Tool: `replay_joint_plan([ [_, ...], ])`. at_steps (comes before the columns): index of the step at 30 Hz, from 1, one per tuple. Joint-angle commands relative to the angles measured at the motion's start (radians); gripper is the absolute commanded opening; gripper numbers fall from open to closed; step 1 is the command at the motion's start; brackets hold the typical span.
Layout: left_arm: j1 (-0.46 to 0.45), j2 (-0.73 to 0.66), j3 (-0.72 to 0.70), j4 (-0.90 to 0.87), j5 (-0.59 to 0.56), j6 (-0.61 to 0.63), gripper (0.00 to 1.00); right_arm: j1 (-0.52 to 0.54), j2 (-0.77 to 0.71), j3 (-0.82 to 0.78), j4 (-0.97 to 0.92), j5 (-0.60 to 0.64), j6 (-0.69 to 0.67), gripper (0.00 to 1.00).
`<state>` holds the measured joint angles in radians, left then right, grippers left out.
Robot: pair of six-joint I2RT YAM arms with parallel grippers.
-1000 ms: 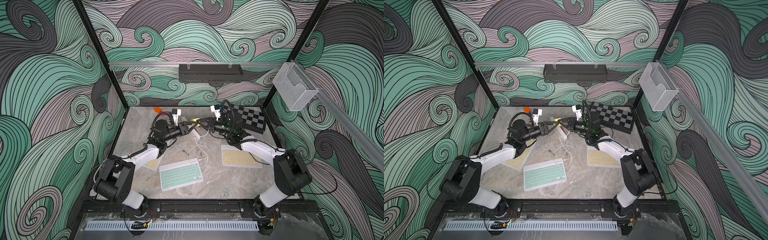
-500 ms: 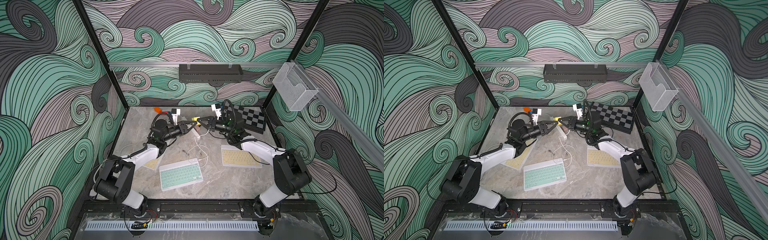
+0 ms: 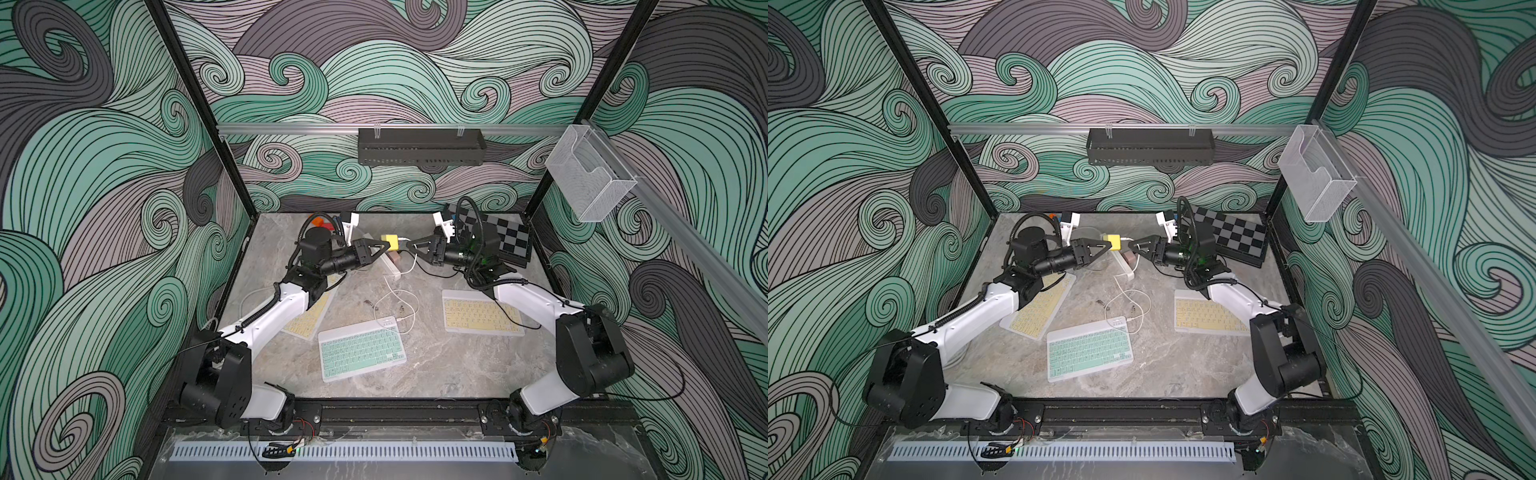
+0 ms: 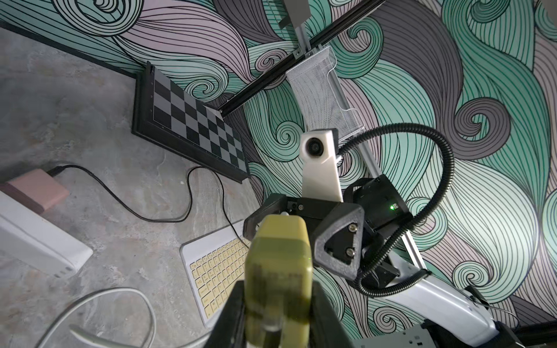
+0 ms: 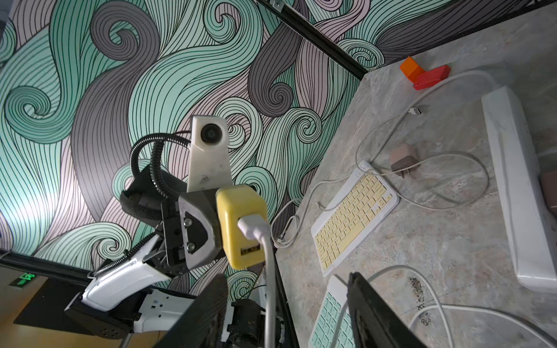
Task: Unplug the wireless keyboard
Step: Remove the power cord from the plug.
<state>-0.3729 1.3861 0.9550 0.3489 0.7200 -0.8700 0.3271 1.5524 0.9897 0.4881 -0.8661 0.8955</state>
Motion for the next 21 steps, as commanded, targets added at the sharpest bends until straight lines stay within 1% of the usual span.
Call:
replay_joint_plan([
  [1, 0.008, -0.037, 0.082, -0.190, 0.050, 0.089, 0.00, -0.002, -0.066, 0.018, -0.108, -0.068, -0.191, 0.62],
  [2, 0.009, -0.038, 0.106, -0.251, 0.053, 0.118, 0.00, 0.001, -0.078, 0.030, -0.158, -0.053, -0.256, 0.61],
  [4, 0.009, -0.039, 0.139, -0.332, 0.079, 0.174, 0.00, 0.003, -0.089, 0.056, -0.227, -0.032, -0.328, 0.61],
  [6, 0.012, -0.040, 0.170, -0.413, 0.085, 0.217, 0.00, 0.005, -0.091, 0.085, -0.254, -0.072, -0.389, 0.59],
  [8, 0.017, -0.036, 0.206, -0.496, 0.099, 0.250, 0.00, 0.017, -0.107, 0.104, -0.312, -0.072, -0.508, 0.59],
  [9, 0.020, -0.032, 0.223, -0.526, 0.106, 0.255, 0.00, 0.024, -0.119, 0.107, -0.350, -0.048, -0.590, 0.59],
  [11, 0.023, -0.027, 0.250, -0.570, 0.130, 0.255, 0.00, 0.050, -0.148, 0.107, -0.434, 0.074, -0.778, 0.54],
  [13, 0.026, -0.023, 0.261, -0.575, 0.151, 0.238, 0.00, 0.076, -0.164, 0.112, -0.490, 0.172, -0.929, 0.50],
  [15, 0.026, -0.021, 0.262, -0.570, 0.161, 0.213, 0.00, 0.099, -0.176, 0.110, -0.511, 0.224, -1.044, 0.45],
  [17, 0.026, -0.022, 0.262, -0.577, 0.168, 0.214, 0.00, 0.116, -0.187, 0.112, -0.517, 0.250, -1.105, 0.44],
  [21, 0.026, -0.022, 0.260, -0.596, 0.167, 0.236, 0.00, 0.136, -0.191, 0.122, -0.513, 0.275, -1.132, 0.41],
])
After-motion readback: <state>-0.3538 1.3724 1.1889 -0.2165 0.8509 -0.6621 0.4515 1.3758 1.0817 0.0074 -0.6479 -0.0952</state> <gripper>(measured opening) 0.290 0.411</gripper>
